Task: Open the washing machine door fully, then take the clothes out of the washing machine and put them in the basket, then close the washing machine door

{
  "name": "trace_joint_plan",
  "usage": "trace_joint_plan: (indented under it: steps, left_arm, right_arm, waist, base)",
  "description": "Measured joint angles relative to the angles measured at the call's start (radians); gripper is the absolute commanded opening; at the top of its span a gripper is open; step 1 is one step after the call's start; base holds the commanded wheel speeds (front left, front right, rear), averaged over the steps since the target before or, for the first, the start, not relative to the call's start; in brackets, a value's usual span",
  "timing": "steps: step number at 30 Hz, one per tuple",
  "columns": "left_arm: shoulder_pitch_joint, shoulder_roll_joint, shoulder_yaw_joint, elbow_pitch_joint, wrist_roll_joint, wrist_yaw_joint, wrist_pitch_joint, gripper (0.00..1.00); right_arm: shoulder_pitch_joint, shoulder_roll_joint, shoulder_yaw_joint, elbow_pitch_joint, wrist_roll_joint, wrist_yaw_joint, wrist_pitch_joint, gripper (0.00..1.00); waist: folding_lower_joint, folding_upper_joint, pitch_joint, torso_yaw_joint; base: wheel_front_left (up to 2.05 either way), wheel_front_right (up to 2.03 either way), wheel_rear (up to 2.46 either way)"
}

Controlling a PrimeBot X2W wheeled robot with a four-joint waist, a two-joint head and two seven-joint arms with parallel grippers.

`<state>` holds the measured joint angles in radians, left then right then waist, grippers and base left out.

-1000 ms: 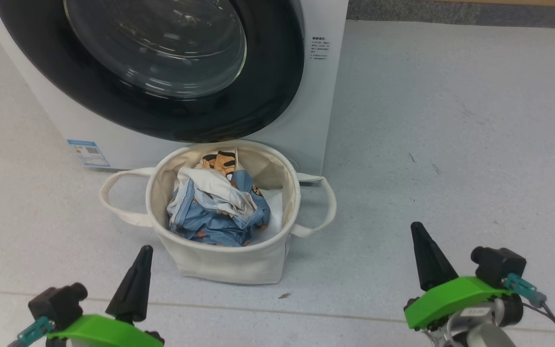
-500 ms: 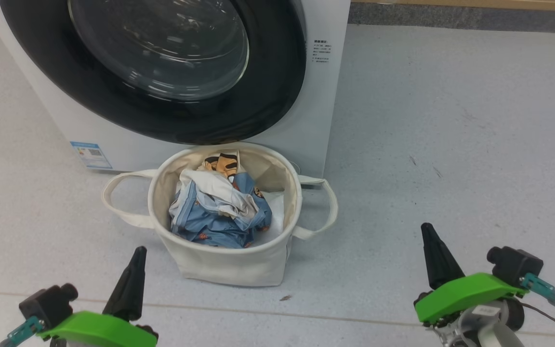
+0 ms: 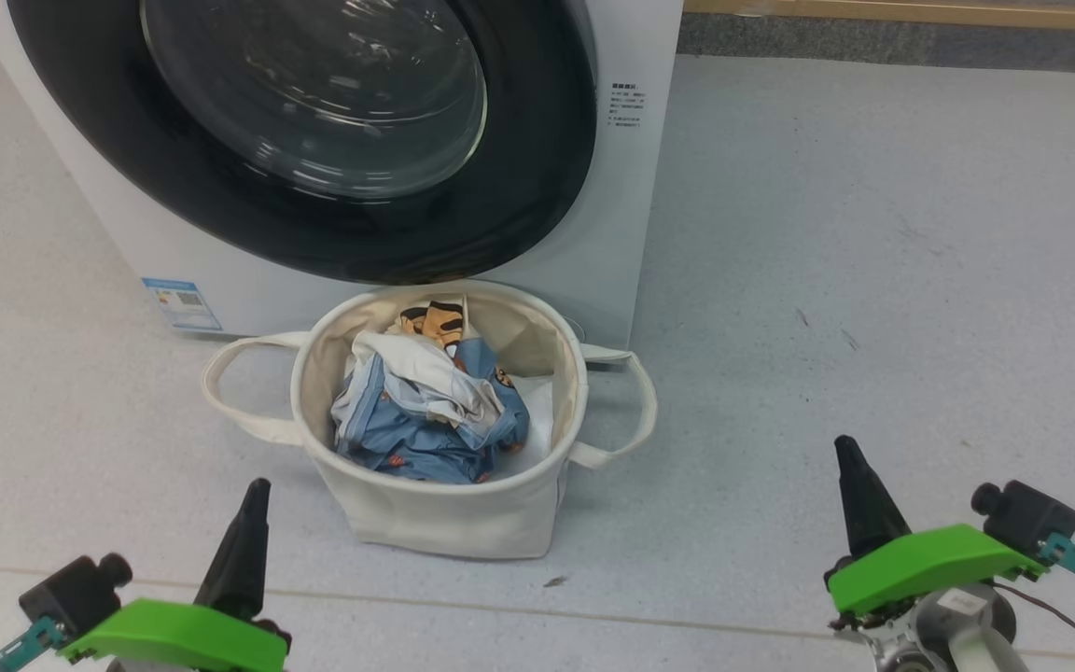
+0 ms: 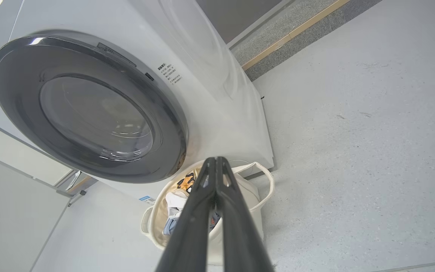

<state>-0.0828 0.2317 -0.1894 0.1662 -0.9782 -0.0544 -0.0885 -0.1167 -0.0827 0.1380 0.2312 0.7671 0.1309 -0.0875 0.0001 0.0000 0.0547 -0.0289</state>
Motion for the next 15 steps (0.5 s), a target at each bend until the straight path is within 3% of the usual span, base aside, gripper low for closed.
trace_joint_plan:
  steps: [15]
  left_arm:
    - [0.000,-0.033,0.048,0.020,-0.121,-0.013,0.035,0.00]
  right_arm:
    - [0.001,0.000,-0.040,0.007,0.167,0.000,0.025,0.00]
  waist:
    - [0.0000,0.0000,-0.010,0.006]
  base:
    - [0.00,0.00,0.00]
